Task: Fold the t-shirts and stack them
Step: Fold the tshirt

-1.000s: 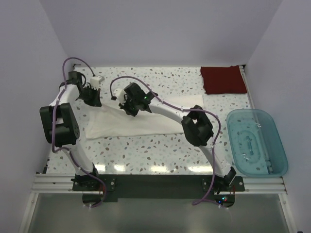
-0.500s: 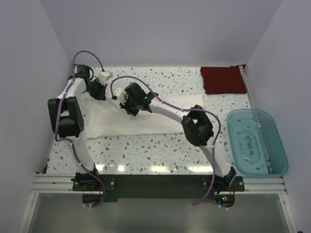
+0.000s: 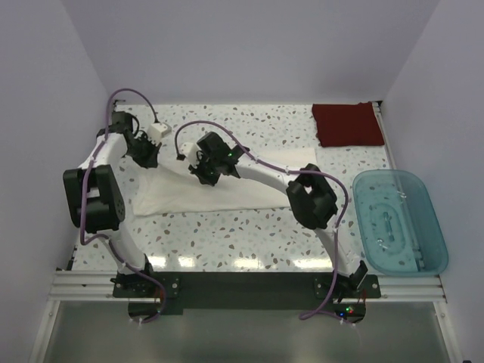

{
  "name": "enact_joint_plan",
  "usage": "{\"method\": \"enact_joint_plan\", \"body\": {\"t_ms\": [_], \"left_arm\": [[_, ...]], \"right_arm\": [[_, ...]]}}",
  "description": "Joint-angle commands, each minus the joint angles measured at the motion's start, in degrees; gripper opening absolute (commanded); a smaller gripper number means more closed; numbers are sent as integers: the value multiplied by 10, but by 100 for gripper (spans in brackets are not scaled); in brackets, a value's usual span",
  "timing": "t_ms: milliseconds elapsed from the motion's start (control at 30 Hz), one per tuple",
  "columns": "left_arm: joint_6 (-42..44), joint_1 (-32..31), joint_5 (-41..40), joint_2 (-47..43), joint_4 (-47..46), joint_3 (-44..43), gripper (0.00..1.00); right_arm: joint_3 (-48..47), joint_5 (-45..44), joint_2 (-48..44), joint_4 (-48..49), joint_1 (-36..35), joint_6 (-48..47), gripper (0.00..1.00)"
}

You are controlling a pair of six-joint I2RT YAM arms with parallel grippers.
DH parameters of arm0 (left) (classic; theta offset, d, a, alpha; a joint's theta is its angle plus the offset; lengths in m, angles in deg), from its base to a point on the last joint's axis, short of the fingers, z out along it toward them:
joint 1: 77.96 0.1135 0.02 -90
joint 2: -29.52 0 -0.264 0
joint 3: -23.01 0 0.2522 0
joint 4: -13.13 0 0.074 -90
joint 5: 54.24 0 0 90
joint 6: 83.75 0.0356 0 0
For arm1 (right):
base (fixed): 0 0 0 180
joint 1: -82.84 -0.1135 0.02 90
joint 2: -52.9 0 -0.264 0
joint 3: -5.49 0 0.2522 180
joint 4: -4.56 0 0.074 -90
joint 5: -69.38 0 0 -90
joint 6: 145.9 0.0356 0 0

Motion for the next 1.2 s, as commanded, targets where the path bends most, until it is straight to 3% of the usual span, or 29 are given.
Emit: {"method": "enact_joint_plan", "body": {"t_ms": [0, 200, 267, 333, 433, 500, 600, 700, 933, 1167], "left_arm": [[30, 14, 0, -30, 11, 29, 0], [29, 21, -12, -41, 21, 74, 1], [25, 35, -6, -42, 30, 74, 11], [22, 54, 29, -41, 57, 47, 30], [44, 91, 86, -37, 112, -10, 34], [47, 93, 98, -44, 122, -21, 36], [4, 78, 125, -50, 106, -13, 35], [-30, 55, 140, -46, 73, 9, 32], [-124, 35, 162, -21, 10, 65, 28], [-182, 29, 88, 34, -43, 96, 26]], "right_arm": [[11, 24, -42, -5, 2, 1, 0], [1, 52, -24, -32, -1, -12, 0], [-16, 70, -18, -75, 0, -27, 12], [-33, 102, -30, -113, -1, -45, 41], [14, 106, -84, -88, 4, -47, 50], [24, 109, -96, -83, 9, -40, 50], [-14, 111, -74, -83, 21, -4, 34], [-73, 108, -23, -82, 23, 36, 24], [-120, 116, 52, -65, 20, 69, 22], [-80, 74, 80, -63, 22, 46, 22]]}}
